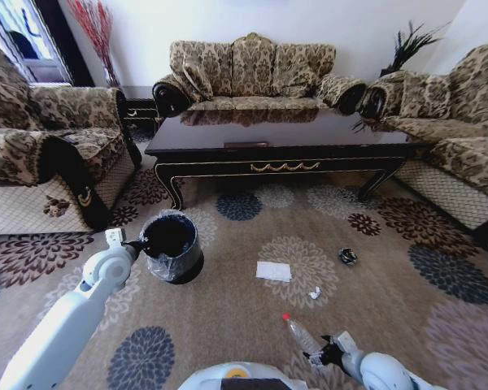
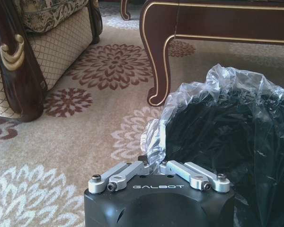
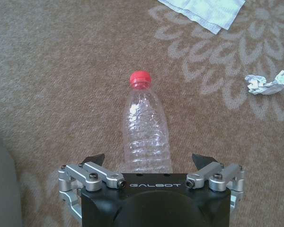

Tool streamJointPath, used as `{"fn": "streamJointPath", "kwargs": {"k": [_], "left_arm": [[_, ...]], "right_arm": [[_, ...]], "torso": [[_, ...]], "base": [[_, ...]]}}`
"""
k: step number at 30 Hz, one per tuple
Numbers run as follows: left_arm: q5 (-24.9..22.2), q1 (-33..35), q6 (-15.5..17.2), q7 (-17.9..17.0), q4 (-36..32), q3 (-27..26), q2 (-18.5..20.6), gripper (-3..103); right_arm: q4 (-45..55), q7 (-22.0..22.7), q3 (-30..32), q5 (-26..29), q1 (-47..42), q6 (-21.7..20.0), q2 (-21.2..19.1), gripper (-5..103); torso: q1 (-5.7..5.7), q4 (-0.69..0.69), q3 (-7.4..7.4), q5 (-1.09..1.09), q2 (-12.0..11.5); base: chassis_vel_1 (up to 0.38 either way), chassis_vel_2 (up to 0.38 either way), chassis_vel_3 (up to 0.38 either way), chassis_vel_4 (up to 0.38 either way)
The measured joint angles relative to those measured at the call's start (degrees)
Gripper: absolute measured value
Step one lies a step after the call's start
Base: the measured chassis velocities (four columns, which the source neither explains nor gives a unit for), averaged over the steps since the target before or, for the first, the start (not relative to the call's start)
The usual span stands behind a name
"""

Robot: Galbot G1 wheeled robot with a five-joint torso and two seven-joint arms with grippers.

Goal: Move to the front of the table and pick up the trash from the floor, then place it into the trash bin.

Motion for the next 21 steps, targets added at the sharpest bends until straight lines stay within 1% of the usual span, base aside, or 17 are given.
{"fn": "streamJointPath", "kwargs": {"k": [2, 6, 13, 14, 15, 16, 20, 21], "left_arm": [[-0.02, 0.2, 0.0, -0.02, 0.0, -0.09, -0.08, 4], [-0.07, 0.38, 0.0, -0.04, -0.18, -0.2, -0.05, 4], [-0.13, 0.38, 0.0, -0.07, -0.26, -0.45, 0.13, 4], [-0.13, 0.38, 0.0, -0.07, -0.26, -0.46, 0.15, 4], [-0.15, 0.35, 0.0, -0.07, -0.26, -0.46, 0.16, 4], [-0.15, 0.35, 0.0, -0.07, -0.26, -0.46, 0.16, 4], [-1.01, 0.08, 0.0, -0.1, -0.41, -0.37, 0.08, 4], [-1.01, 0.08, 0.0, -0.1, -0.41, -0.37, 0.08, 4]], "right_arm": [[-1.49, -0.07, -1.99, 0.4, 2.34, 0.03, 0.47, 100], [-2.89, -0.07, -3.78, 0.5, 3.9, 0.1, 1.33, 100], [-4.27, -0.09, -4.98, 0.26, 4.54, 0.15, 2.57, 100], [-4.32, -0.13, -4.98, 0.17, 4.49, 0.15, 2.61, 101], [-4.51, -0.36, -4.96, -0.15, 4.23, 0.15, 2.79, 97], [-4.51, -0.36, -4.96, -0.15, 4.23, 0.15, 2.79, 97], [-5.73, -1.28, -4.63, -0.98, 4.05, 0.44, 3.46, 76], [-5.73, -1.28, -4.63, -0.98, 4.05, 0.44, 3.46, 76]], "torso": [[0.0, 0.01, 0.0, -0.01, 0.0], [0.0, 0.0, 0.0, 0.0, 0.0], [0.0, 0.0, 0.0, 0.0, 0.0], [0.0, 0.0, 0.0, 0.0, 0.0], [0.0, 0.0, 0.0, 0.0, 0.0], [0.0, 0.0, 0.0, 0.0, 0.0], [0.0, 0.0, 0.0, -0.01, 0.0], [0.0, 0.0, 0.0, -0.01, 0.0]], "base": [[0.0, 0.0, 0.0, 0.0], [0.0, 0.0, 0.0, 0.0], [0.0, 0.0, 0.0, 0.0], [0.0, 0.0, 0.0, 0.0], [0.0, 0.0, 0.0, 0.0], [0.0, 0.0, 0.0, 0.0], [0.0, 0.0, 0.0, 0.0], [0.0, 0.0, 0.0, 0.0]]}}
